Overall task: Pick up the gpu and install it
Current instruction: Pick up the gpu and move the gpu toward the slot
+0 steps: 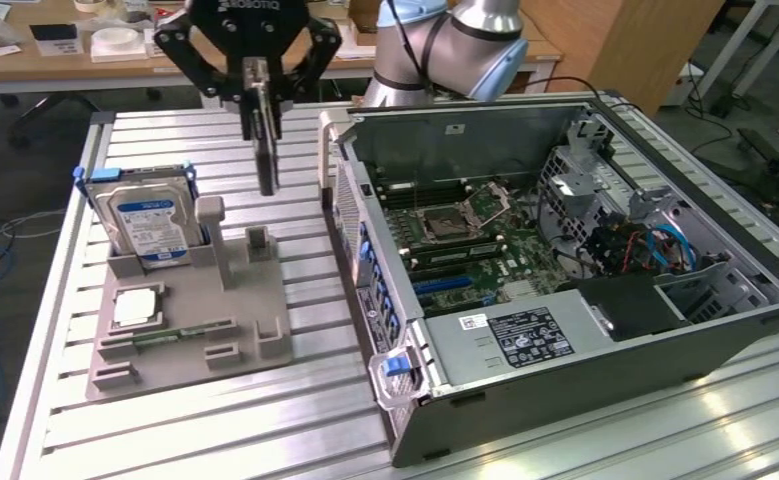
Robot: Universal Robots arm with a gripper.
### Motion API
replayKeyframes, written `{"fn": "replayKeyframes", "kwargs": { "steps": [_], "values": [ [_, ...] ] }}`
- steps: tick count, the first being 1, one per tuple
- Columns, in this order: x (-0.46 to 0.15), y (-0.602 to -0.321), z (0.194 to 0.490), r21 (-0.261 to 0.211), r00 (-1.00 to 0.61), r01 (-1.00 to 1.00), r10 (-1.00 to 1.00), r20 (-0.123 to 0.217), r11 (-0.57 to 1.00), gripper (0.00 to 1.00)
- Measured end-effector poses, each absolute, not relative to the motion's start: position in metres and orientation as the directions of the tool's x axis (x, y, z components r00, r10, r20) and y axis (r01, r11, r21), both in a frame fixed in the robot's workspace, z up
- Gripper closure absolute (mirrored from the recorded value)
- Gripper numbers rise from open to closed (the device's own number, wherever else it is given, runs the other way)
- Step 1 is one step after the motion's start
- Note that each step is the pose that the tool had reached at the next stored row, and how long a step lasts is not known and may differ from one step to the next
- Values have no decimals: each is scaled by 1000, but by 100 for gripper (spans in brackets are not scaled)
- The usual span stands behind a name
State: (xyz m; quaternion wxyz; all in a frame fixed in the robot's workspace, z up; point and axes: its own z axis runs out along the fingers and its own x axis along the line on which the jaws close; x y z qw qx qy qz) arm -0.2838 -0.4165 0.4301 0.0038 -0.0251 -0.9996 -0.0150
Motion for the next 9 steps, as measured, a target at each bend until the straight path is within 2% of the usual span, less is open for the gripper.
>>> {"fn": "replayKeyframes", "kwargs": {
  "steps": [9],
  "values": [
    [-243,-416,430,29,-999,51,50,14,998,71]
  ]
}}
